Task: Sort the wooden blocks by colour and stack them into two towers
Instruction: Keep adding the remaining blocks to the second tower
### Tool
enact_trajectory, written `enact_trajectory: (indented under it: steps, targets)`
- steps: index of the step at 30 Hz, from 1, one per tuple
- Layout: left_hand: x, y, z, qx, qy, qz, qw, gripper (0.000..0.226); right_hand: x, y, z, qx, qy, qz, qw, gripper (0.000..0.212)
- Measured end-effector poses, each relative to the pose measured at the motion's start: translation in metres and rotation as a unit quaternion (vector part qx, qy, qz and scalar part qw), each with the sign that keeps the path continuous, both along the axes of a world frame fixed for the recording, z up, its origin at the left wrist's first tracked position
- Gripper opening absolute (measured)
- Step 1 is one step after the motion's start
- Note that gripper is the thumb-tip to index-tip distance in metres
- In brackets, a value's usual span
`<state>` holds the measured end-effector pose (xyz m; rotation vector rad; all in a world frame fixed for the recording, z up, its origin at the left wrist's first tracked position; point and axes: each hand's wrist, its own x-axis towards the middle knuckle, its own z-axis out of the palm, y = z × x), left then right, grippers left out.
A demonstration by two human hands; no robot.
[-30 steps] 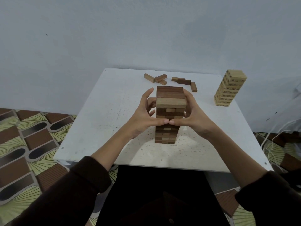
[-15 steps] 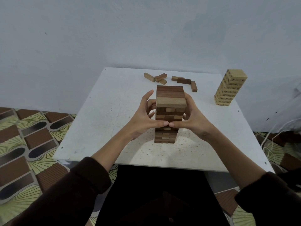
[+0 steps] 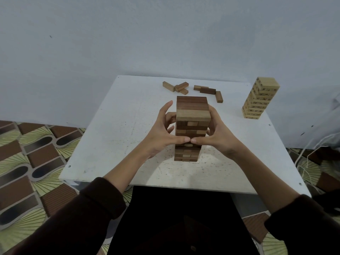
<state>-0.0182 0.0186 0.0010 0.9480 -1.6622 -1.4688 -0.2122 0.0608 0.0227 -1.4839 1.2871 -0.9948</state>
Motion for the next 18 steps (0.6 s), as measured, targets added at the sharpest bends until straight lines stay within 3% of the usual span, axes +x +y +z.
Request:
enact_trajectory:
  steps: [18]
  targets:
    - [0.000,-0.001,-0.008,0.020,-0.004,-0.004,1.000,0.112,0.000,0.001,-0.011,0.010,0.000,-0.007,1.000,0.098]
